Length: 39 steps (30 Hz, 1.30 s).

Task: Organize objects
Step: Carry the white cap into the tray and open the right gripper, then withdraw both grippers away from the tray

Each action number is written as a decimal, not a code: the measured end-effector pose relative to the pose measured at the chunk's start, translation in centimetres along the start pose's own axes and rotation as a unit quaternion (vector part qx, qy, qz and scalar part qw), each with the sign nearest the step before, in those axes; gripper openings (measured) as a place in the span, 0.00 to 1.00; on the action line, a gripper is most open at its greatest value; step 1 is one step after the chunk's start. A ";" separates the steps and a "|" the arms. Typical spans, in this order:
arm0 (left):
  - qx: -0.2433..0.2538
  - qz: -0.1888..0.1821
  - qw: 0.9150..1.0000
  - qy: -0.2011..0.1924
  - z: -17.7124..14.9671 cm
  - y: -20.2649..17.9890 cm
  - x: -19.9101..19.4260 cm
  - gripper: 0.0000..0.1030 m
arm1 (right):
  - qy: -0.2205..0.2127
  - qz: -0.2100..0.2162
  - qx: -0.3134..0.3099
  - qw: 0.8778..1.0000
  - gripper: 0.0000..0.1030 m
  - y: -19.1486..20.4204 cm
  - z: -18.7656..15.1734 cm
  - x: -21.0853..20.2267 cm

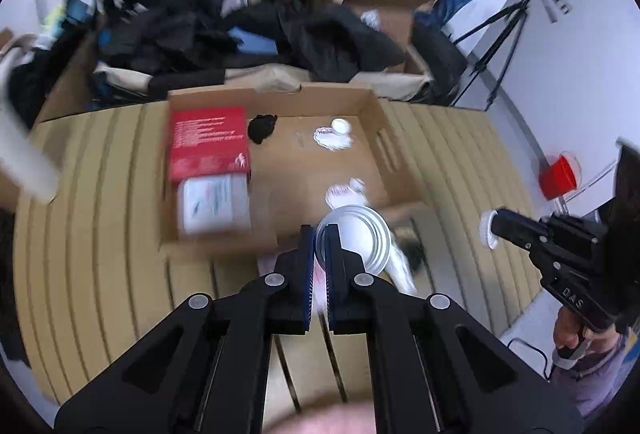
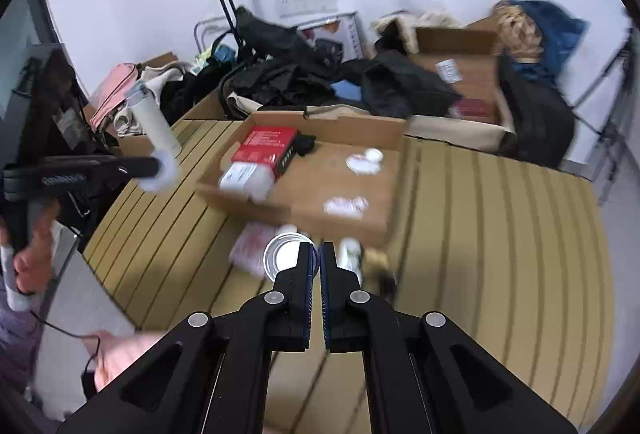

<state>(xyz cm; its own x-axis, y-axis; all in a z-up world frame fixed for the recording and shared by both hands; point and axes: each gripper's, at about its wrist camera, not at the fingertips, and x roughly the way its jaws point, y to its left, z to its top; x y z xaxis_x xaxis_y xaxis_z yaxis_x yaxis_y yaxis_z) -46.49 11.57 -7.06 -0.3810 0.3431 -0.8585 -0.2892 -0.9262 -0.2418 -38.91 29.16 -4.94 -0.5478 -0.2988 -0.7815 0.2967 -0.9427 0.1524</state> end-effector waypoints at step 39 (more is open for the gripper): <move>0.008 0.149 0.986 -0.080 -6.5 1.7 -21.5 0.91 | 0.048 -0.077 -0.010 0.996 0.71 -1.3 2.8 -11.9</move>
<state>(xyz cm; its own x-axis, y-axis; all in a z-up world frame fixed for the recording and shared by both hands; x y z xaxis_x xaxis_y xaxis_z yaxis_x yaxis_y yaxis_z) -33.08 1.61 8.03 -0.5849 0.0772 -0.8074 -0.1571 -0.9874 0.0194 -35.00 33.55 5.84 -0.5119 -0.1340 -0.8486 0.2313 -0.9728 0.0142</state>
